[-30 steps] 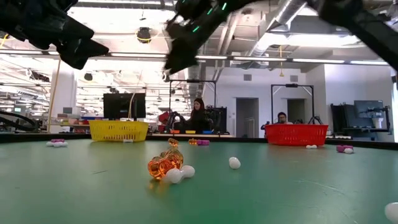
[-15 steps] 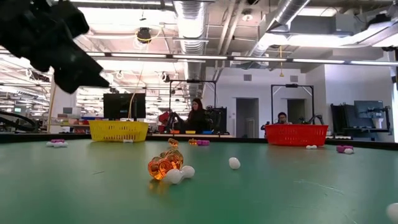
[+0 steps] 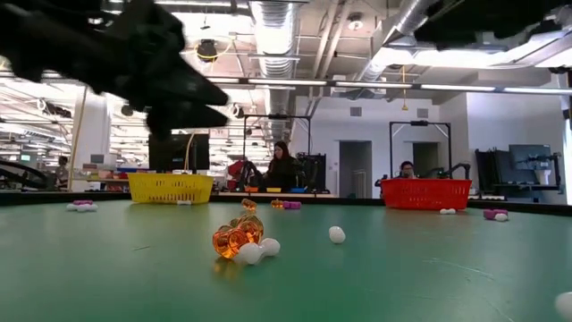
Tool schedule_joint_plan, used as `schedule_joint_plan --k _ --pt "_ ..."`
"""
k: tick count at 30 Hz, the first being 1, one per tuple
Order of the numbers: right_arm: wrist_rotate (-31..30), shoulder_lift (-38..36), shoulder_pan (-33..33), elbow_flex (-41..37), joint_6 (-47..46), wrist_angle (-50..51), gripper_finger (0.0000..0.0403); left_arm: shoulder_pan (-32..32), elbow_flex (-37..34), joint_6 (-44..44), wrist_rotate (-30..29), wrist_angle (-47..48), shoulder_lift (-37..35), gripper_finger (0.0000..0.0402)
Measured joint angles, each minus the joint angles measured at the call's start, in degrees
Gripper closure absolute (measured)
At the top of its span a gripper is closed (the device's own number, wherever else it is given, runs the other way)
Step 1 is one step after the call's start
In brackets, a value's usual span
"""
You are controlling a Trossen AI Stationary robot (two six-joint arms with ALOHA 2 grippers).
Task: Sort Halloween decoration
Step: Put the pumpkin toy into the orange bin
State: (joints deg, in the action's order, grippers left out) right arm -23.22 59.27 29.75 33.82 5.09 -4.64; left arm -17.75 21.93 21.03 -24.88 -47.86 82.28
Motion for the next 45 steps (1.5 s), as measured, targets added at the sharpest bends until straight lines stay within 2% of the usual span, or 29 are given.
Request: schedule_joint_plan --k 2,4,9,14,18,27,33,35,41,45 --pt "-2.32 -3.47 0.61 -0.90 0.76 -0.79 0.0253 2.86 3.11 -1.24 2.19 0.84 3.60 0.0194" --pt "-2.41 -6.70 0.75 -1.26 0.85 -0.39 0.0257 5.62 5.81 -2.03 1.20 1.97 7.13 0.0194" --pt "-2.22 -11.66 1.66 -1.31 -1.40 5.57 0.0262 11.82 10.73 -2.85 -5.16 2.00 13.40 0.0194" --pt "-2.29 -12.39 4.14 -1.37 -5.37 14.06 0.0262 16.80 11.65 -3.46 -11.88 1.89 16.12 0.0194" --pt "-2.36 -11.46 6.20 -1.37 -7.95 17.00 0.0264 20.59 11.64 -3.08 -8.68 1.43 20.04 0.0194" --pt "-2.90 -8.81 10.04 -1.37 -8.34 17.43 0.0265 19.79 11.61 -4.49 -7.98 -8.00 30.81 0.0194" --pt "-4.35 -8.60 9.97 -1.37 -9.70 17.48 0.0265 19.44 11.58 -0.99 -10.52 -12.85 38.72 0.0194" --pt "-4.34 -8.60 9.97 -1.37 -10.06 17.53 0.0265 19.05 11.19 -1.04 -10.84 -17.04 41.29 0.0197" --pt "-4.34 -8.60 9.97 -1.37 -10.81 17.51 0.0265 16.78 7.42 -1.30 -11.16 -29.56 45.41 0.0245" --pt "-4.35 -8.60 9.94 -1.37 -10.81 17.53 0.0265 16.17 6.02 -1.77 -10.38 -30.48 44.35 0.0292"
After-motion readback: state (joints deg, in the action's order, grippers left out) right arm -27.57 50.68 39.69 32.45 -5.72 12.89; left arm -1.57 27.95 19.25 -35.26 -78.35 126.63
